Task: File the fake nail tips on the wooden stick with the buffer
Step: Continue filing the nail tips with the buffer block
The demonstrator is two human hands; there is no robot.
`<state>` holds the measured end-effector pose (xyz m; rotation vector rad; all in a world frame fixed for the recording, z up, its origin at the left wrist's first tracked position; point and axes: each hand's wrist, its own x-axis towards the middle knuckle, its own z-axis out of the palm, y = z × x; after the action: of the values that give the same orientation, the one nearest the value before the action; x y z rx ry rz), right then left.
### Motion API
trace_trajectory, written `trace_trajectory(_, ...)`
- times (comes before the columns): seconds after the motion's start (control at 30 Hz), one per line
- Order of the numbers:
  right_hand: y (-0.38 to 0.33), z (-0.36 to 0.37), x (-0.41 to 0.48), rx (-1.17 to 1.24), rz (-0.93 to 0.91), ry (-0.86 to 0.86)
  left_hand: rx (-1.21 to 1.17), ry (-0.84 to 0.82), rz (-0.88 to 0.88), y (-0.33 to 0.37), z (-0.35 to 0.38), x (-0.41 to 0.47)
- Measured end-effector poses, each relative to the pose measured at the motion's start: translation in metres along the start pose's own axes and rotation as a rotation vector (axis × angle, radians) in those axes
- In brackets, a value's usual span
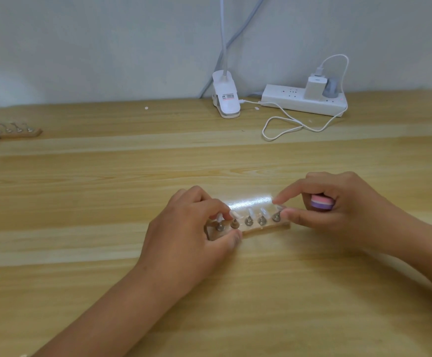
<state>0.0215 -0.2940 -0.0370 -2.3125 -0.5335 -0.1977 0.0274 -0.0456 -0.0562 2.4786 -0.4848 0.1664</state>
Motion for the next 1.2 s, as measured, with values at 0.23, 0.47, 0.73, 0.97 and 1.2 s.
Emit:
trace_trajectory(0.23,-0.009,-0.005,0.0,0.194,-0.022,0.081,-0.015,0.109,0.129,0.005,-0.001,0.0)
trace_trajectory(0.47,-0.035,0.009,-0.01,0.267,-0.148,0.059,-0.451,0.08,0.355,0.024,-0.005,-0.008)
trace_trajectory(0.73,-0.025,0.007,-0.01,0.382,0.049,0.024,-0.548,0.032,0.281,0.022,-0.005,-0.004)
trace_trajectory(0.97,-0.025,0.013,-0.007,0.335,-0.115,0.044,-0.501,0.072,0.258,0.02,-0.004,-0.003)
trace_trajectory(1.2,-0.033,0.017,-0.012,0.125,-0.261,0.188,-0.432,0.109,0.229,0.02,-0.004,-0.003)
